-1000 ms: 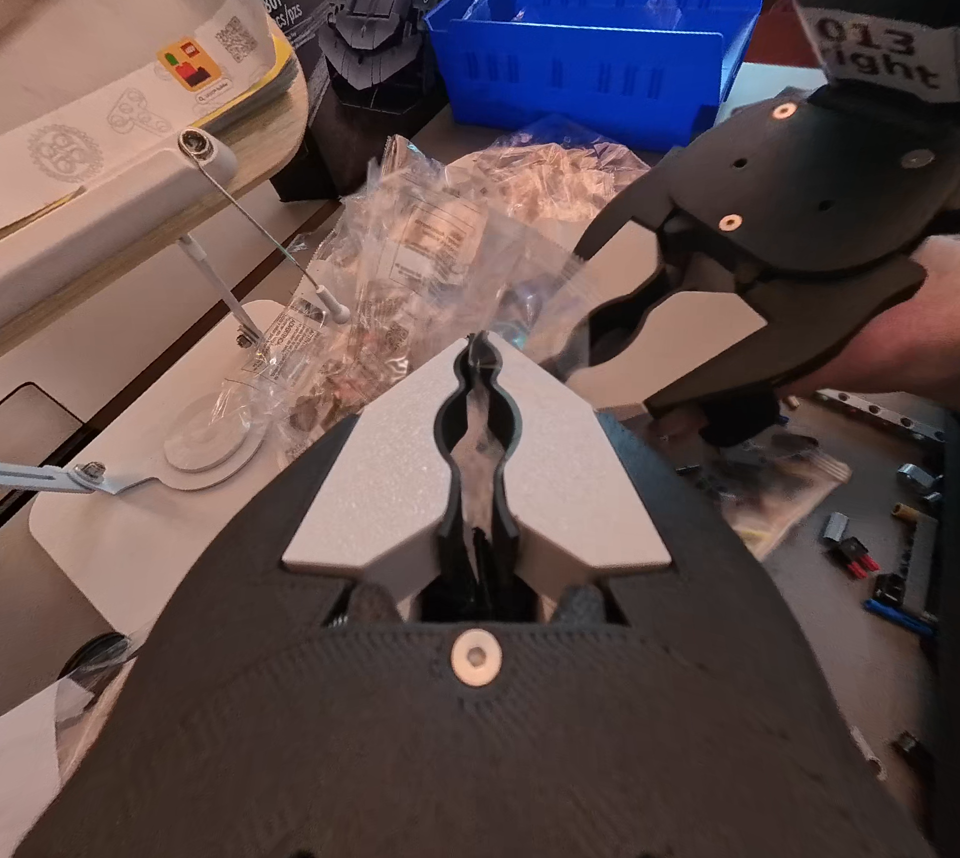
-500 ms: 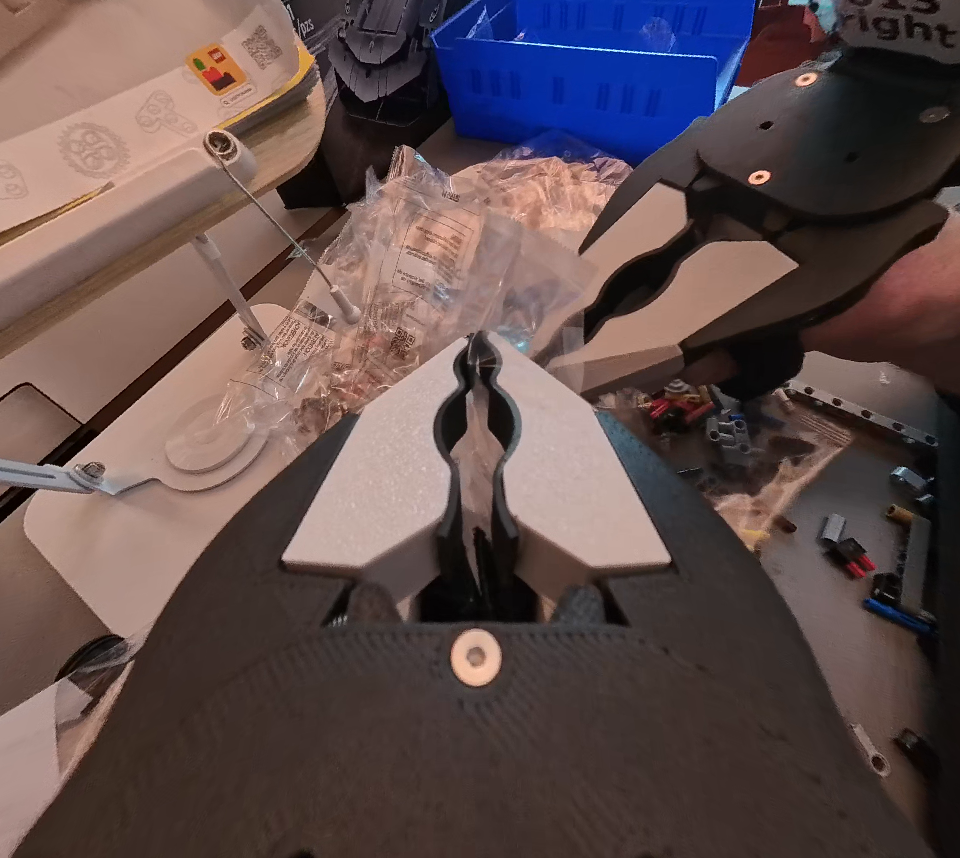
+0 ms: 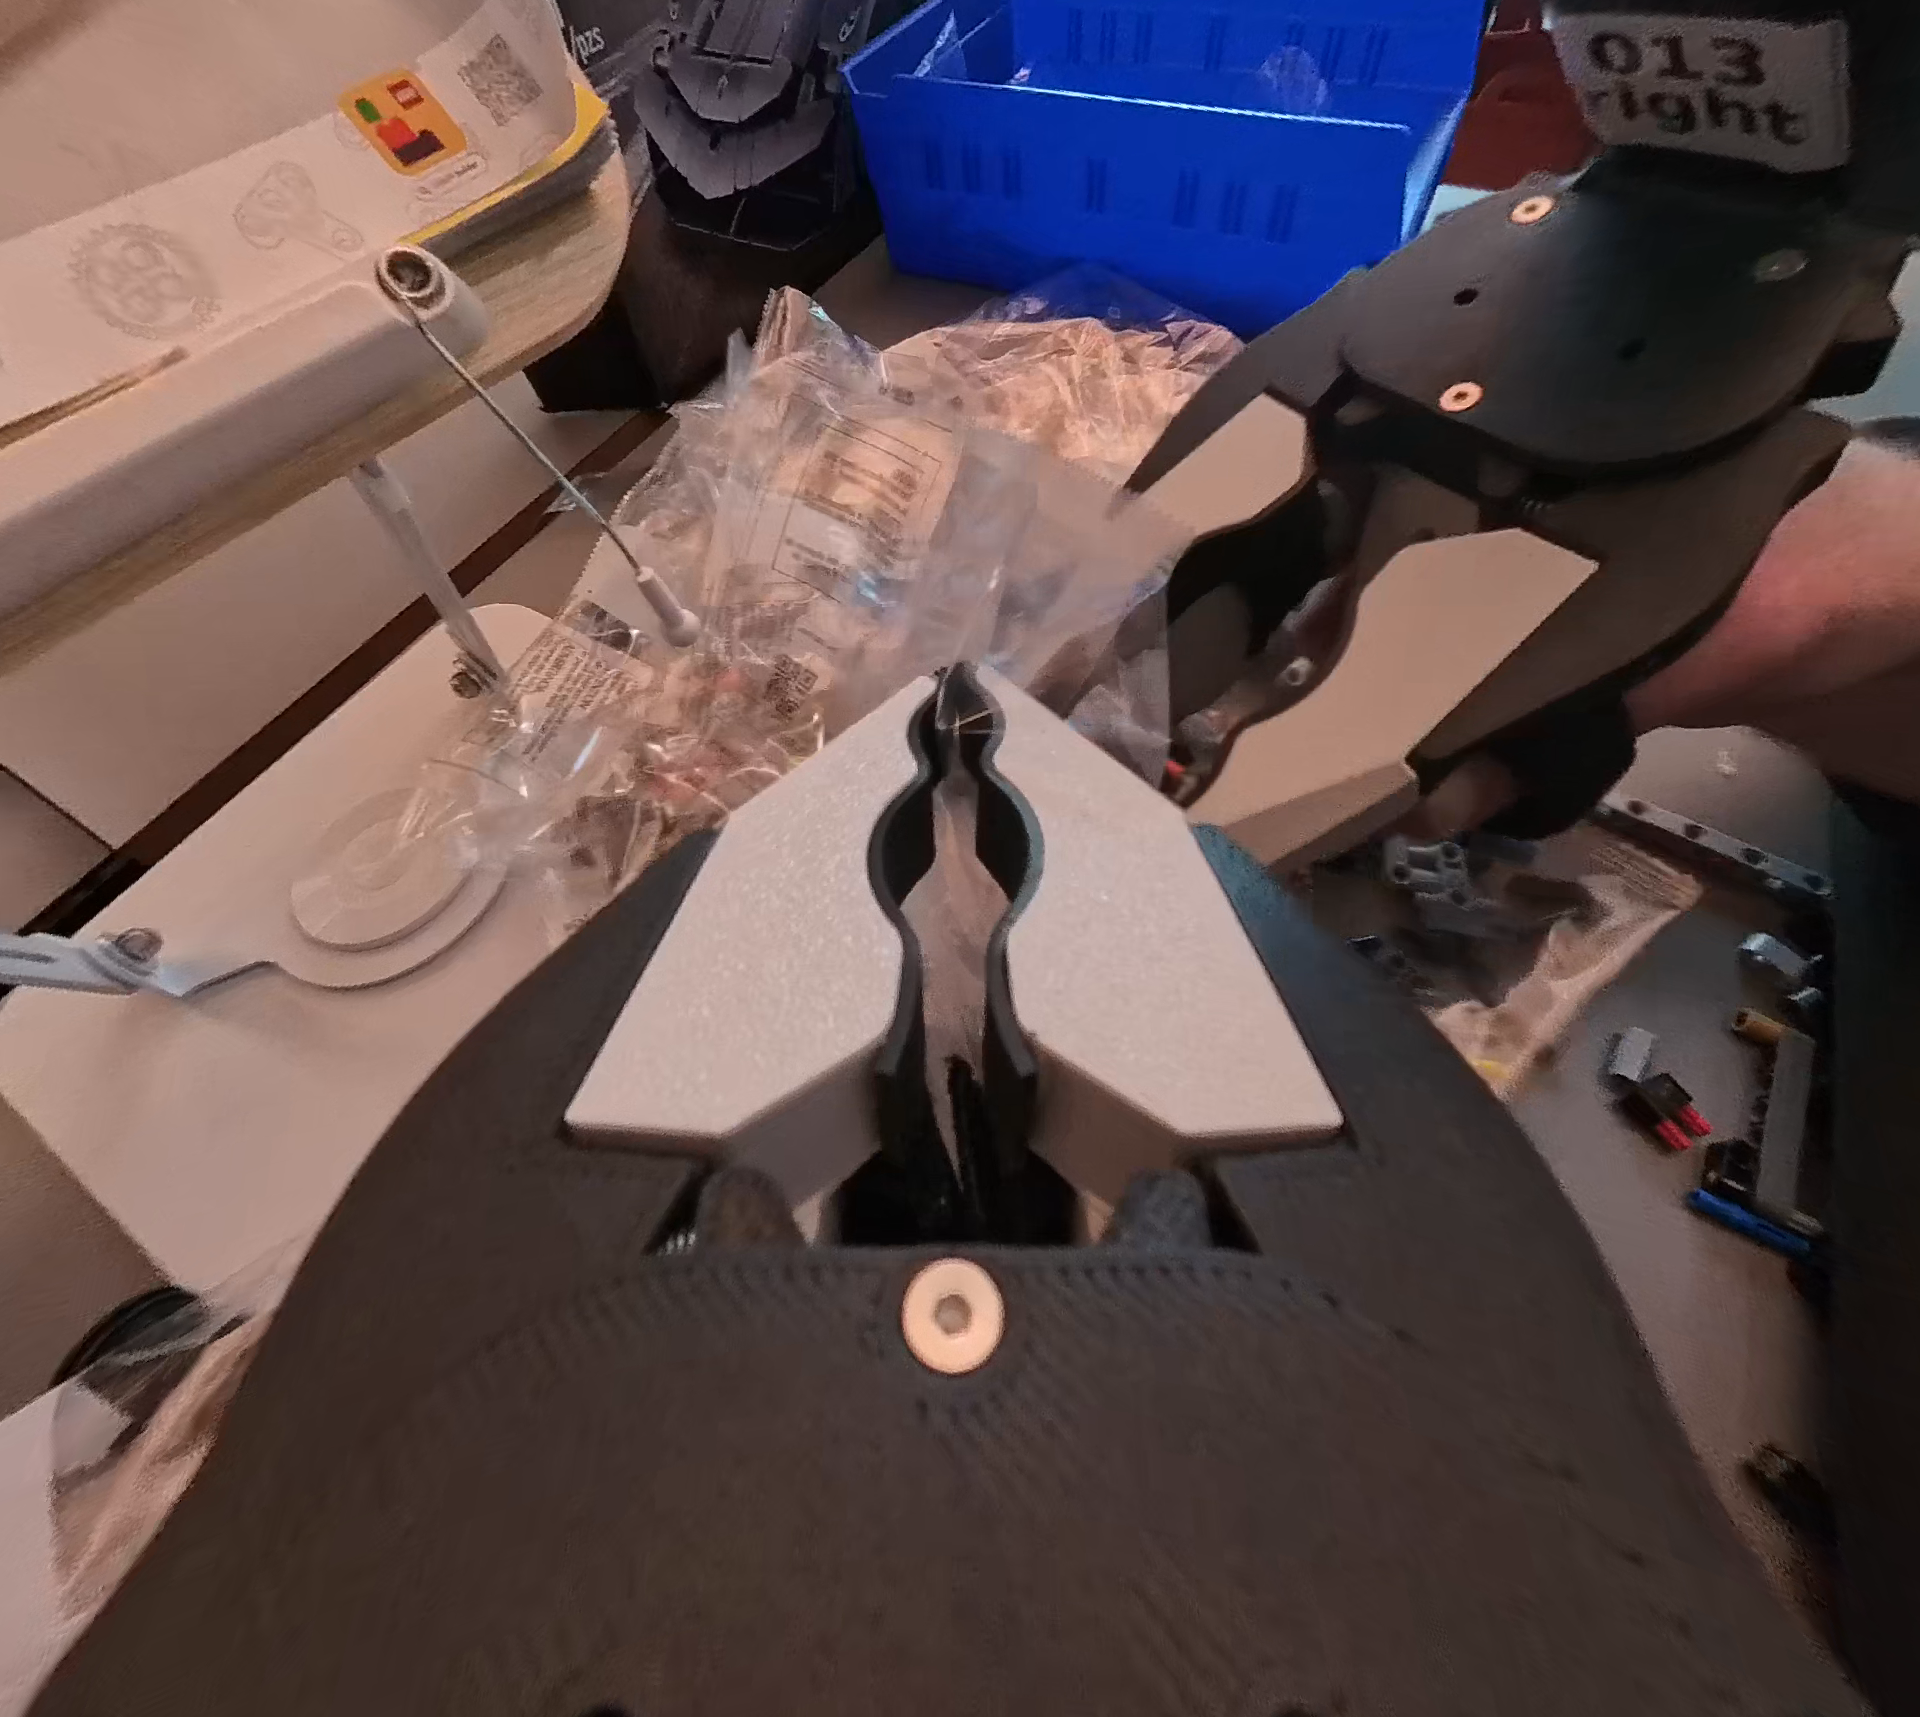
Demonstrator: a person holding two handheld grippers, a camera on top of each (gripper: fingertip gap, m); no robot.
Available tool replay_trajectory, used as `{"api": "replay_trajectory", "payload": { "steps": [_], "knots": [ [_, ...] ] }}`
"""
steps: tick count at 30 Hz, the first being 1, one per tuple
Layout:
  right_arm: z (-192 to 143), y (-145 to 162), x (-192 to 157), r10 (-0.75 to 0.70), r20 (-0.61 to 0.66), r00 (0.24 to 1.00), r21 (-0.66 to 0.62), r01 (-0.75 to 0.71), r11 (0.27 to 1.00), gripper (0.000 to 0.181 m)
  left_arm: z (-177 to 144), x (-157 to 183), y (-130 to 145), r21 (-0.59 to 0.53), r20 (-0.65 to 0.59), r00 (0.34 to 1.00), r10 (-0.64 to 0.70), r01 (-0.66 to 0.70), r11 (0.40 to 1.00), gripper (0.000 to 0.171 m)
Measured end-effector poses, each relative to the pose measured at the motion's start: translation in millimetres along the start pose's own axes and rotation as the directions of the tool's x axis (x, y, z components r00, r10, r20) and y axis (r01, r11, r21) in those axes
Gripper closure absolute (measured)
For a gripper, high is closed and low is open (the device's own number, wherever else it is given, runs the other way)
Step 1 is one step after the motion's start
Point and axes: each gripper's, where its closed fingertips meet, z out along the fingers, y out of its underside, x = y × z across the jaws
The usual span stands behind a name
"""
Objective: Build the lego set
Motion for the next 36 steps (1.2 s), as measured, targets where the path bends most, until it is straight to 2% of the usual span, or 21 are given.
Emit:
{"api": "replay_trajectory", "payload": {
  "steps": [4,10,17,24,31,36],
  "knots": [
    [3.3,-0.8,-2.2,-0.021,0.002,1.000,0.011,0.021,1.000,0.136,8.2,7.7,3.4,-0.008,-0.044,0.999,-0.028,0.028,1.000,0.171],
    [3.5,-1.7,-2.8,-0.006,0.026,1.000,0.030,0.005,1.000,0.137,8.1,7.3,1.6,0.024,-0.092,0.989,-0.112,0.115,0.993,0.171],
    [0.3,-7.1,-0.5,-0.010,0.020,1.000,0.076,0.009,0.997,0.165,8.0,16.1,-3.8,0.047,-0.154,0.978,-0.140,0.149,0.988,0.171],
    [-2.6,-11.0,-0.9,-0.037,0.008,0.999,0.098,0.036,0.995,0.181,5.8,16.5,-5.8,0.061,-0.176,0.973,-0.151,0.163,0.985,0.171],
    [-4.5,-10.3,-0.4,-0.043,0.005,0.999,0.097,0.043,0.994,0.181,4.2,15.7,-4.9,0.061,-0.183,0.973,-0.142,0.155,0.986,0.171],
    [-6.5,-10.0,1.6,-0.038,0.002,0.999,0.099,0.038,0.994,0.181,-1.1,10.9,-5.4,0.067,-0.177,0.974,-0.140,0.154,0.986,0.164]
  ]
}}
